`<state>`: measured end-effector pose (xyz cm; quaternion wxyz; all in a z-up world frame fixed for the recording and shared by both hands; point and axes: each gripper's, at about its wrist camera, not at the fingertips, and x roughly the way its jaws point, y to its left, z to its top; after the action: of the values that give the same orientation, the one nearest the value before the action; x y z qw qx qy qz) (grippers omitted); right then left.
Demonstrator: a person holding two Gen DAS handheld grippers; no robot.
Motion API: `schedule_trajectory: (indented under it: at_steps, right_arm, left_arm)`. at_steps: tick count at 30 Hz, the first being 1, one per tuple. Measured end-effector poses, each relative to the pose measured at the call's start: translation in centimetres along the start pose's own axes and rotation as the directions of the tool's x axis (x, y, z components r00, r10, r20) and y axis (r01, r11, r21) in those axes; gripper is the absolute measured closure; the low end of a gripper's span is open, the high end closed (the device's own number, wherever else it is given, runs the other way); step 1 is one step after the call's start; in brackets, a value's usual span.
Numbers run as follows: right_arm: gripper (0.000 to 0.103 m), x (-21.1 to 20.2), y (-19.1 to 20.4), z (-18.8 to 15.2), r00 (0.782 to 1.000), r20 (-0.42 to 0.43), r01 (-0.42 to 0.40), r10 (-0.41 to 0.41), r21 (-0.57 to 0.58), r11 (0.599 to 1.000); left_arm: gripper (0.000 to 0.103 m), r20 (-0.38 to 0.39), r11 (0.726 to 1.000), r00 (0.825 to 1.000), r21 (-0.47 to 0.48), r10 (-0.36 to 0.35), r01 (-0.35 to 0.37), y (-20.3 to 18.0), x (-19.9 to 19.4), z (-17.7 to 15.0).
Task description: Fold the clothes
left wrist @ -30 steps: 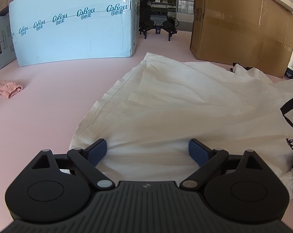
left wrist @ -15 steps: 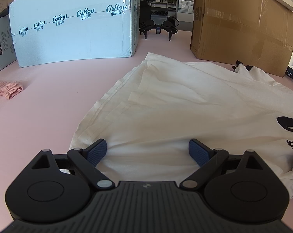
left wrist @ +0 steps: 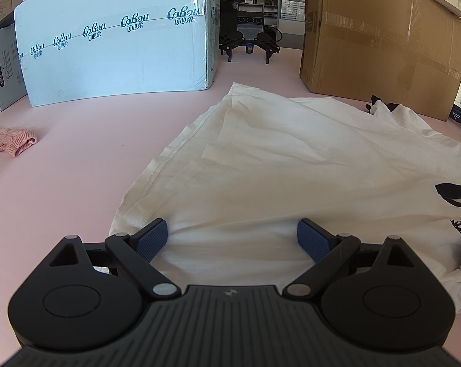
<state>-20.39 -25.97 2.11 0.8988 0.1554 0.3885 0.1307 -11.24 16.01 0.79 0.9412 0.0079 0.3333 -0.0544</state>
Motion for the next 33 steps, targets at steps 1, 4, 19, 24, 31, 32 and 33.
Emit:
schedule_trajectory:
  at_steps: [1, 4, 19, 24, 31, 32, 33]
  right_arm:
    - [0.071, 0.2, 0.0, -0.2, 1.0, -0.004, -0.003, 0.003, -0.001, 1.0]
    - [0.071, 0.5, 0.2, -0.6, 0.999, -0.029, -0.015, 0.015, -0.019, 1.0]
    - [0.05, 0.0, 0.2, -1.5, 0.988, -0.104, -0.118, 0.114, -0.041, 0.992]
    - [0.053, 1.0, 1.0, -1.1, 0.984, -0.097, -0.152, 0.149, -0.02, 0.988]
    - [0.093, 1.5, -0.4, -0.2, 0.987, -0.029, -0.155, 0.157, 0.059, 0.986]
    - [0.097, 1.4, -0.2, -0.1, 0.989, -0.018, -0.146, 0.147, 0.053, 0.988]
    - [0.097, 1.3, -0.1, -0.1, 0.99, -0.004, -0.141, 0.141, 0.041, 0.989]
  left_arm:
    - [0.011, 0.0, 1.0, 1.0, 0.0, 0.0, 0.0, 0.0, 0.0, 0.0]
    - [0.011, 0.001, 1.0, 1.0, 0.0, 0.001, -0.001, 0.0, 0.0, 0.0]
    - [0.011, 0.0, 1.0, 1.0, -0.001, 0.003, -0.003, -0.2, 0.0, 0.0]
    - [0.01, 0.0, 1.0, 1.0, -0.001, 0.002, -0.002, -0.2, 0.0, 0.0]
    - [0.01, 0.0, 1.0, 1.0, -0.003, -0.001, 0.001, -0.1, 0.0, 0.0]
    - [0.01, 0.0, 1.0, 1.0, -0.003, -0.001, 0.001, -0.1, 0.0, 0.0]
    - [0.01, 0.0, 1.0, 1.0, -0.002, -0.001, 0.001, -0.1, 0.0, 0.0]
